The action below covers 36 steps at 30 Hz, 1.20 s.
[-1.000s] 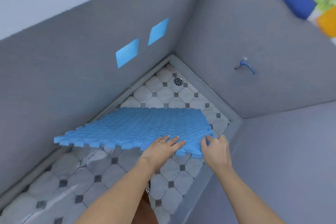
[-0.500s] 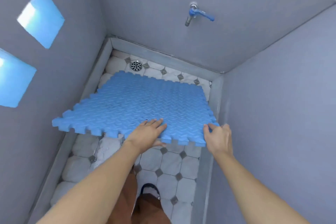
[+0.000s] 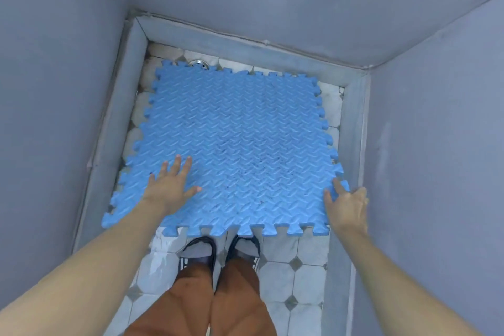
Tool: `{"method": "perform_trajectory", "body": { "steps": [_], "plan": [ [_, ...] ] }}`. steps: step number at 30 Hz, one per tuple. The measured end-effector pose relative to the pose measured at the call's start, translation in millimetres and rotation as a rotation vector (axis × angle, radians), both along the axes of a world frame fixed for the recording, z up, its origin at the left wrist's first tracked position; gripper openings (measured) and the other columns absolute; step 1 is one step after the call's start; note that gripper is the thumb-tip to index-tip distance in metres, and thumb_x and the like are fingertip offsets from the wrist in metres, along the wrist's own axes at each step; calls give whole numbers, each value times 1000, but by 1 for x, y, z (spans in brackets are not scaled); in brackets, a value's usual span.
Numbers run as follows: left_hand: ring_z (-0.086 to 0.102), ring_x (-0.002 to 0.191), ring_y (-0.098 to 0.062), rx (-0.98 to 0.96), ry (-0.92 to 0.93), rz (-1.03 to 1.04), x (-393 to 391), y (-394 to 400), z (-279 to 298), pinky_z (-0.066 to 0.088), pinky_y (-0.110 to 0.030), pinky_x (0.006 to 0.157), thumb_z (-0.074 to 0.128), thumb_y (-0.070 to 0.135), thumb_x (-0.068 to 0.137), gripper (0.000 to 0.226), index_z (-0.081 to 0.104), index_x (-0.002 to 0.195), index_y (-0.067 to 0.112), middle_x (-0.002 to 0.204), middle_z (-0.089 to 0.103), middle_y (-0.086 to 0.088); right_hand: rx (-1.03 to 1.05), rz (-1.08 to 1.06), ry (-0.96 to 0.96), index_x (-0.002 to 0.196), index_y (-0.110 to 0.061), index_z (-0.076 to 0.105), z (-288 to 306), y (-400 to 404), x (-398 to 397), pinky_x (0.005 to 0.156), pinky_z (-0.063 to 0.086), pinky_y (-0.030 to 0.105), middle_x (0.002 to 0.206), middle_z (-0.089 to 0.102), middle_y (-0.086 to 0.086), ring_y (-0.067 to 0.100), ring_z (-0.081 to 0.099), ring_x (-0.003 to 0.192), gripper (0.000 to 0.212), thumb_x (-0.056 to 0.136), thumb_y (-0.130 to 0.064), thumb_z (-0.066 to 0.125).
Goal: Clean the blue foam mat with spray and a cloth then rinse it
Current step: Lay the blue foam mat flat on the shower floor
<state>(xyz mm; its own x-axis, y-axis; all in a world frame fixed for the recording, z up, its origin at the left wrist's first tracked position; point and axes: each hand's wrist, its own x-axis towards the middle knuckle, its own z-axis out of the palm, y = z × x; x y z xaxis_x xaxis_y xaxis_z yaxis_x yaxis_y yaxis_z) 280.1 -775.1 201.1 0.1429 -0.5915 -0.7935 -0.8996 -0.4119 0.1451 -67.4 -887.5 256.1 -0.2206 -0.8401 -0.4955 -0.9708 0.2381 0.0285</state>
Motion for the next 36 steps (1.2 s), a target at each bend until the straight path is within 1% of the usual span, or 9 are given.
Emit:
{"method": "perform_trajectory", "body": {
  "steps": [5,9,12,18,22,26,30,33,36],
  "plan": [
    [-7,147,-35,63,-2,182,-3,-6,-90,20,-66,109,48,64,88,94,-15,151,32,158,-25,0,-11,-174,-63,148,-32,35,-97,9,-35,108,38,50,154,11,17,40,24,138,66,89,-55,55],
    [-11,145,-41,129,9,254,-8,-8,-171,15,-68,109,47,70,82,98,-17,149,39,157,-28,-2,48,-270,-112,150,-42,21,-187,26,-52,91,49,61,154,13,9,41,30,135,76,84,-66,52],
    [-14,146,-34,167,1,151,-13,-2,-210,13,-71,107,43,72,84,94,-20,146,43,155,-32,3,45,-366,-151,150,-42,19,-234,33,-53,94,47,59,151,19,13,40,37,130,75,86,-64,51],
    [-22,143,-37,-12,-65,127,-3,0,-241,11,-70,108,51,71,81,104,-25,145,41,153,-38,0,85,-420,-274,152,-31,18,-278,27,-44,99,37,40,146,27,16,38,45,124,70,94,-54,48],
    [-21,144,-36,-33,-50,111,15,-17,-237,11,-69,109,55,66,82,103,-22,146,42,154,-34,1,135,-288,-182,153,-19,17,-285,28,-31,104,34,51,151,22,18,41,32,133,72,96,-55,42],
    [-18,145,-33,-42,-46,107,11,-35,-196,12,-70,108,53,64,84,100,-21,147,39,155,-33,3,240,-161,-63,156,-14,2,-249,13,-13,115,17,57,163,-2,8,33,-1,149,81,97,-58,36],
    [-15,146,-35,-131,-71,84,5,-63,-106,14,-67,110,49,65,85,101,-25,147,36,154,-34,0,163,115,-48,155,-15,-7,-151,-26,7,119,8,50,163,-10,7,29,-8,150,79,99,-57,31],
    [-12,146,-35,-260,-119,54,10,-103,6,17,-65,111,47,66,86,101,-26,146,33,155,-34,-2,-3,194,-130,155,-15,-5,-35,-80,29,121,8,47,163,-9,8,28,-7,150,79,98,-54,35],
    [0,147,-39,-555,-158,2,9,-151,131,25,-61,110,52,64,84,105,-23,148,27,157,-26,-7,-245,210,-317,156,-17,0,101,-140,56,122,8,44,163,-7,9,27,-4,150,82,96,-47,48]
  ]
}}
